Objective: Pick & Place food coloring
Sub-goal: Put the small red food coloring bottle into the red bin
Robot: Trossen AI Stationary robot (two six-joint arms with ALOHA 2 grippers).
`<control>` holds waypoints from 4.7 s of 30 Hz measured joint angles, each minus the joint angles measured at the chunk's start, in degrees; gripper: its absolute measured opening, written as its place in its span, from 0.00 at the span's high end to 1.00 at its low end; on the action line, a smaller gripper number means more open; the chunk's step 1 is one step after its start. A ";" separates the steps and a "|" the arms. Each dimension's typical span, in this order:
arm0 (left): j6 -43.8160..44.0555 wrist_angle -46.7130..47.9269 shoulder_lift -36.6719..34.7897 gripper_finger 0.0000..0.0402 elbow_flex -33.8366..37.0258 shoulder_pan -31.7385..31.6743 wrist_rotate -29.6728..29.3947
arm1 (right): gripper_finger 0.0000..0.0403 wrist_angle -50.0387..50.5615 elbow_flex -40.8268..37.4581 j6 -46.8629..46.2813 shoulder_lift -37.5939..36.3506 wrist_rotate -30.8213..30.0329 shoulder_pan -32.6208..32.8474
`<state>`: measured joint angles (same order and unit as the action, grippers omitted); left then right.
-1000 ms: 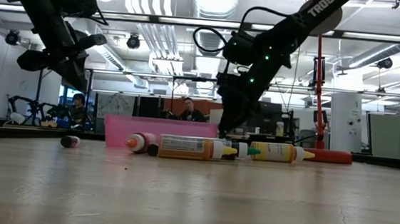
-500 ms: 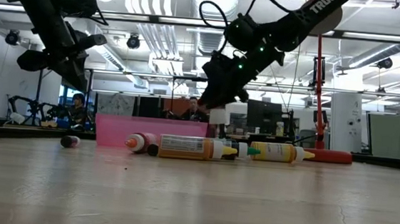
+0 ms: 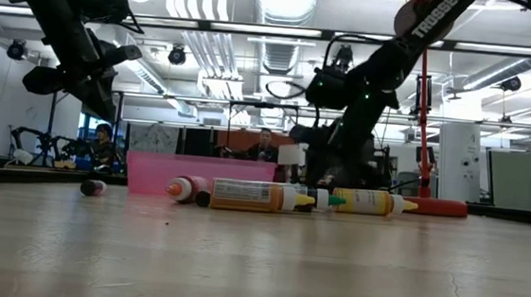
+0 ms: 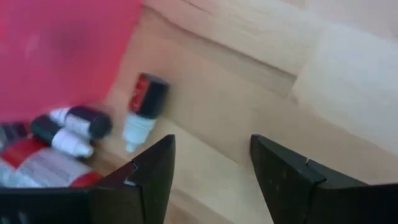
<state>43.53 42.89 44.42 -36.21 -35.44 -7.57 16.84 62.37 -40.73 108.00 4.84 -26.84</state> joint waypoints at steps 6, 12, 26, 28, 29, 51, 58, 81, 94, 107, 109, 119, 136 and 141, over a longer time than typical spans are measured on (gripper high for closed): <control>-0.35 0.00 0.11 1.00 0.02 0.00 0.01 | 0.52 -0.05 3.76 -4.14 2.99 -0.03 0.28; -0.61 -0.02 0.11 1.00 0.02 -0.02 0.00 | 0.58 3.71 11.26 -1.52 8.04 -0.04 0.80; -0.90 0.50 0.12 1.00 0.02 0.07 0.17 | 0.57 16.32 26.50 6.88 12.81 0.35 2.49; -1.24 0.52 0.11 1.00 0.02 0.07 0.17 | 0.56 17.46 27.63 7.46 12.77 -0.06 2.82; -1.44 0.53 0.11 1.00 0.02 0.07 0.17 | 0.55 17.37 27.97 7.64 12.77 -0.29 3.06; -1.99 0.50 0.11 1.00 0.02 0.07 0.00 | 0.52 12.84 29.70 13.80 12.64 0.07 4.36; -1.99 0.31 0.11 1.00 0.14 0.08 -0.02 | 0.52 16.83 29.26 13.46 14.70 -0.88 4.97; 0.48 -2.89 -0.69 1.00 5.36 0.08 0.46 | 0.80 15.81 29.44 14.44 19.33 -9.64 7.39; -4.19 -7.83 -0.85 1.00 3.02 0.09 0.45 | 0.89 9.61 30.01 21.74 7.82 -12.20 6.86; -7.29 -8.44 0.13 1.00 6.16 1.70 7.57 | 0.43 -0.70 30.14 30.67 8.80 4.51 4.84; -7.52 -8.48 0.11 1.00 7.17 3.54 10.12 | 0.39 0.85 30.19 31.89 8.16 4.48 4.87; -11.69 -9.52 0.02 1.00 9.62 21.79 15.50 | 0.34 9.76 30.21 37.63 6.46 4.20 4.99; -20.61 -8.97 1.77 1.00 7.43 38.91 -4.06 | 0.44 17.07 30.21 42.89 6.05 9.18 5.18; -0.64 -3.09 5.91 0.94 7.52 35.00 -8.12 | 0.44 16.85 30.21 42.42 5.01 8.62 5.13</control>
<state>42.89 39.81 50.33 -28.69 -0.45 -15.70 33.69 92.58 1.69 113.02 13.46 -21.71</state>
